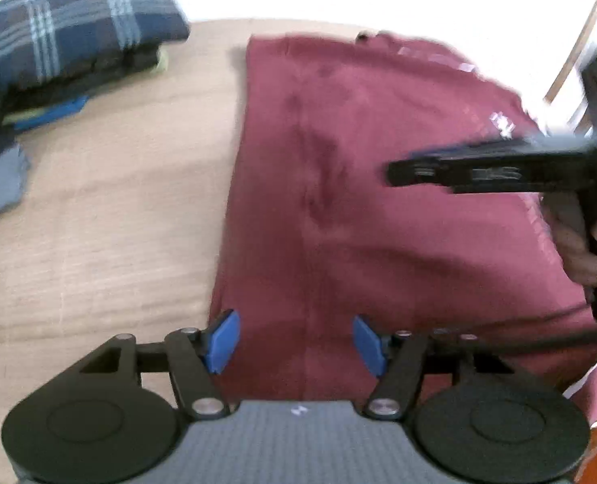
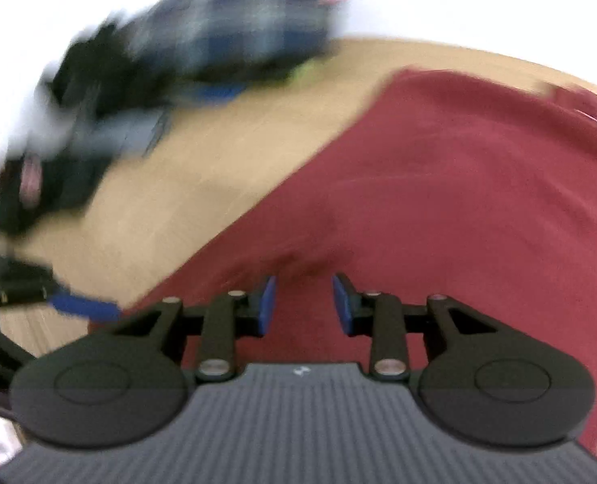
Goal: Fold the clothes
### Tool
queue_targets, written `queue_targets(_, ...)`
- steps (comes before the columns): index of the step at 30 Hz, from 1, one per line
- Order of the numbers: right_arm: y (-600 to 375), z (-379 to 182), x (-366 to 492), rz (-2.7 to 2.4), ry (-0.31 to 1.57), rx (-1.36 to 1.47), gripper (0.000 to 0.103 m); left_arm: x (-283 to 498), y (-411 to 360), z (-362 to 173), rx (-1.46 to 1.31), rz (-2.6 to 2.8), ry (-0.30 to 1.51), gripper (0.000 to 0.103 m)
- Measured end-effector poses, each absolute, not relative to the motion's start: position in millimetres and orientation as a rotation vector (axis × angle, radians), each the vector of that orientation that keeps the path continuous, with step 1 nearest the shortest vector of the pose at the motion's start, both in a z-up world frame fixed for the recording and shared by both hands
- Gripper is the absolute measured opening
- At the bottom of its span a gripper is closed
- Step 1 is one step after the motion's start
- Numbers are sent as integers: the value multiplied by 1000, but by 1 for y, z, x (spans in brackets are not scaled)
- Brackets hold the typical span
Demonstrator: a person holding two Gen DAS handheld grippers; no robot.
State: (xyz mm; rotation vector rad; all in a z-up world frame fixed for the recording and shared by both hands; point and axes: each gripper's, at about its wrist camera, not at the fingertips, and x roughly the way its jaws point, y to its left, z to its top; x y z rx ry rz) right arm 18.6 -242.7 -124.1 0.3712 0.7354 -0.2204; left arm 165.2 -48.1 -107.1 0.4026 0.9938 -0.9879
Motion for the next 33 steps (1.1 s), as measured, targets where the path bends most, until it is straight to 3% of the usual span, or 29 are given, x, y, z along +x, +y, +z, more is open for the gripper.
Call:
queue_targets(8, -297, -144, -171, -844, 710, 539, 37, 150, -80, -130, 474, -1070, 1009, 67)
queue_targets(12, -293, -168, -233, -1056, 732, 532, 38, 139, -79, -137, 628, -1070, 914, 71)
queue_targets(18, -289, -151, -281, -1119, 681, 523, 45, 137, -59, -125, 568, -978, 960, 68)
queue_targets(20, -295, -149, -305, -1160, 629, 538, 61, 133, -45, -118, 525, -943, 962, 68)
queue_targets(21, -303, -150, -318, -1192, 612, 558, 62, 131, -40, -116, 505, -921, 965, 68)
queue_targets(29, -353, -175, -375, -1229, 533, 740, 63, 100, -24, -115, 306, -769, 1039, 69)
queue_targets(33, -348, -184, -376, -1100, 437, 804, 69, 82, -27, -121, 185, -732, 1064, 69)
